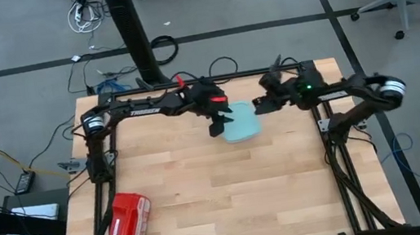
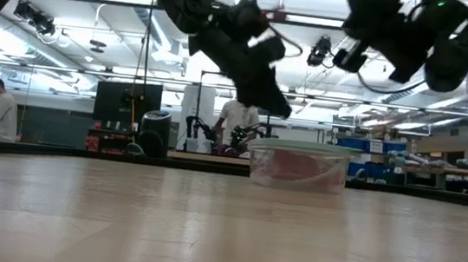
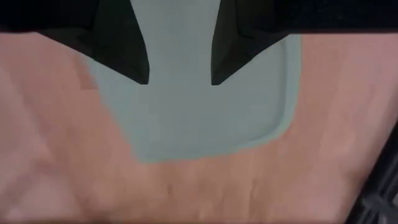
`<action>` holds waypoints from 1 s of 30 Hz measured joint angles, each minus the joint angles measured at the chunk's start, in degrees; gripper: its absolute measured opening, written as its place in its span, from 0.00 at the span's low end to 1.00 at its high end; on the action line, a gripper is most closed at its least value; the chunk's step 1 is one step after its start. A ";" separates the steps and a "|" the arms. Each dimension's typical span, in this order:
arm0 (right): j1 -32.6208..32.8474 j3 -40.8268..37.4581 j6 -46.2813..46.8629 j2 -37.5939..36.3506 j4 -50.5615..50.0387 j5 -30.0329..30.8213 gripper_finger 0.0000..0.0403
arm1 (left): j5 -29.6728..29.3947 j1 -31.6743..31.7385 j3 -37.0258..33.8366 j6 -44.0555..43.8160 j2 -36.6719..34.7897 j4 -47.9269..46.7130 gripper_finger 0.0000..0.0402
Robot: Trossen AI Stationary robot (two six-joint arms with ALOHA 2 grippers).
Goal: Roll bandage
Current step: Return to Home Position
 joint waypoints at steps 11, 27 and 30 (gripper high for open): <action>-0.66 -9.39 -9.98 -14.31 -0.20 6.42 0.02 | -2.72 -10.11 -0.99 -0.13 -10.81 0.04 0.44; 1.21 -13.02 -18.14 -20.18 -0.69 5.83 0.02 | -19.23 -24.79 -16.83 -11.10 -18.99 20.52 0.44; 1.77 -13.02 -17.88 -19.82 -0.78 6.17 0.02 | -21.51 -26.45 -17.11 -12.96 -18.99 18.65 0.44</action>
